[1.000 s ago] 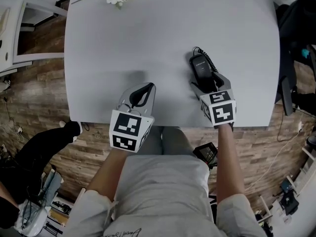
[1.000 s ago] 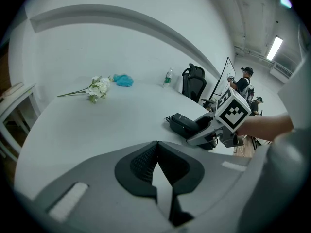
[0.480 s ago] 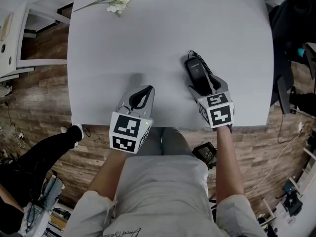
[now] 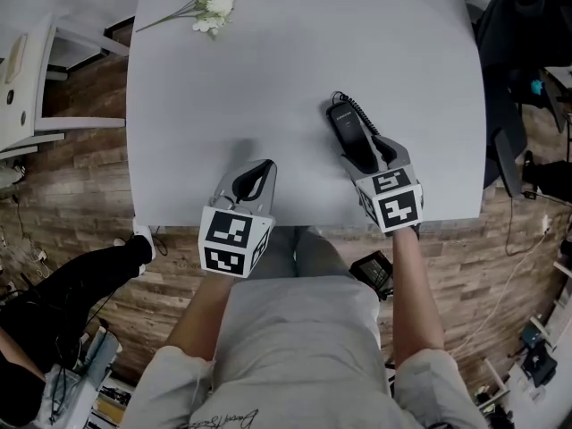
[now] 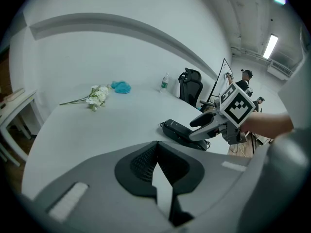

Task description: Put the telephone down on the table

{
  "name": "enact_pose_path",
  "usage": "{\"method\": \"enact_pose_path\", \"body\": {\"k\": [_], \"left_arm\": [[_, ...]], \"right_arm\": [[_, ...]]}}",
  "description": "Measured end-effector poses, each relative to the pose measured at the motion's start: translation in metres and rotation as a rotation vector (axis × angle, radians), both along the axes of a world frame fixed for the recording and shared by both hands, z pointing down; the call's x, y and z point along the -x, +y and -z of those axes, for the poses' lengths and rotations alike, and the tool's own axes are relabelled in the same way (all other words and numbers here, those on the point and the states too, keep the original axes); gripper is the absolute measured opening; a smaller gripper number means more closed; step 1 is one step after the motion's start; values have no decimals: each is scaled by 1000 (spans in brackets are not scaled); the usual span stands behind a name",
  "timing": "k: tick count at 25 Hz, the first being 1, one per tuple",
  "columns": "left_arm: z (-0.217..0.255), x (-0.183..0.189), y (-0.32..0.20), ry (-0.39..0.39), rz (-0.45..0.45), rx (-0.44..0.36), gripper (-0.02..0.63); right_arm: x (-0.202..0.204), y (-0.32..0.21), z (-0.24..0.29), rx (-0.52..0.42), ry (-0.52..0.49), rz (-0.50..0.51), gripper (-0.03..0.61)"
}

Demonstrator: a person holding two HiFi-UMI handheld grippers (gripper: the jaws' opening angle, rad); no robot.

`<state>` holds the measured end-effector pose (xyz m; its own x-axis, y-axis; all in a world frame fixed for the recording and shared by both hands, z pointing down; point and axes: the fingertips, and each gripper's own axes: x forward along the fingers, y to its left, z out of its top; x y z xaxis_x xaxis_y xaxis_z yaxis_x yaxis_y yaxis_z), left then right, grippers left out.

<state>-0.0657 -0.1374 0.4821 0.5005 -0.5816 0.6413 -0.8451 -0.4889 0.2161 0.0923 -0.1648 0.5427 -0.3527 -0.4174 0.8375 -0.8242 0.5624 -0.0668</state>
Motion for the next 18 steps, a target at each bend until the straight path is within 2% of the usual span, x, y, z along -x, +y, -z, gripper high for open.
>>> {"method": "enact_pose_path", "body": {"k": [12,16,18], "left_arm": [[30,-1,12,-5,-7,-50,17],[38,-2,17,-4,-13,-60,17],[41,-3,20,-2,-16,-64,17]], "right_arm": [[2,26,36,-59,13,28,181],[-1,33,47,-89,19,19,93],[-2,35,52,-105,17,13,26]]}}
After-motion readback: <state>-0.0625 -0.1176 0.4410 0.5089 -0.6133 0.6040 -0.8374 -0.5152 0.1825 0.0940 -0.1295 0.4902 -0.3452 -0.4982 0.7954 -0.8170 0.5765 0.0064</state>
